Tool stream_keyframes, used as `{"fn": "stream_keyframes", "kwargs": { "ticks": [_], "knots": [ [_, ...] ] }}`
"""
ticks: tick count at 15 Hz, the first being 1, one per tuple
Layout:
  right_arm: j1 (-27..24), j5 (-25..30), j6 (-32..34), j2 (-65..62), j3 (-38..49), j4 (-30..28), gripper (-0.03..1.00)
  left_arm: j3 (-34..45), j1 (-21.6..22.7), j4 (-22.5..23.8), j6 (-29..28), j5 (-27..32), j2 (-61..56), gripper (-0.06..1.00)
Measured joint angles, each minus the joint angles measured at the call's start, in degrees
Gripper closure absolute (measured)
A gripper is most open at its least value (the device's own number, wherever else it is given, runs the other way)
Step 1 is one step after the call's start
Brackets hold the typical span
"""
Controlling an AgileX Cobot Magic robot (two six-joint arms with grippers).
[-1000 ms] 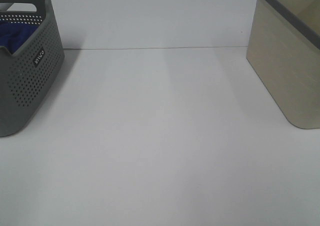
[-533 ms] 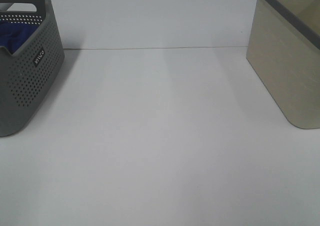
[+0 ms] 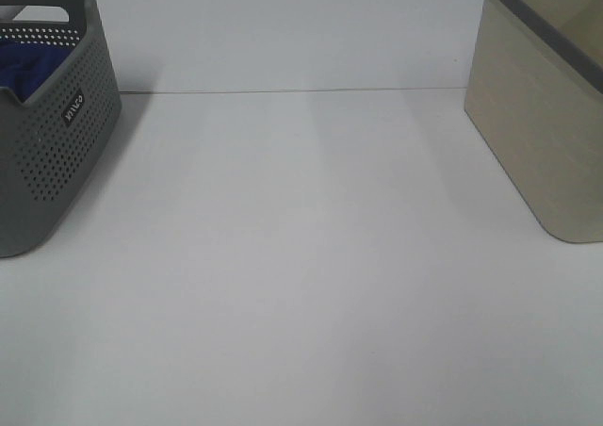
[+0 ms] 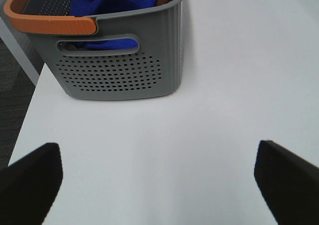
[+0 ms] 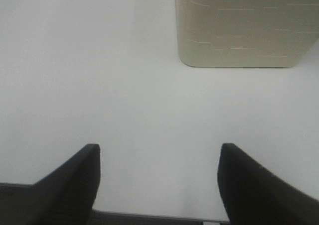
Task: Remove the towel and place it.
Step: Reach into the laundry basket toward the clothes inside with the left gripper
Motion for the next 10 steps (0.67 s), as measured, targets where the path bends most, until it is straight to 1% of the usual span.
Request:
{"fn": "stream_keyframes", "kwargs": {
  "ticks": [10],
  "knots": [
    [0.0,0.0,0.0,0.0,0.0,0.0,0.3,0.0,0.0,0.0,0.0,0.0,0.0,-0.05]
  ]
}}
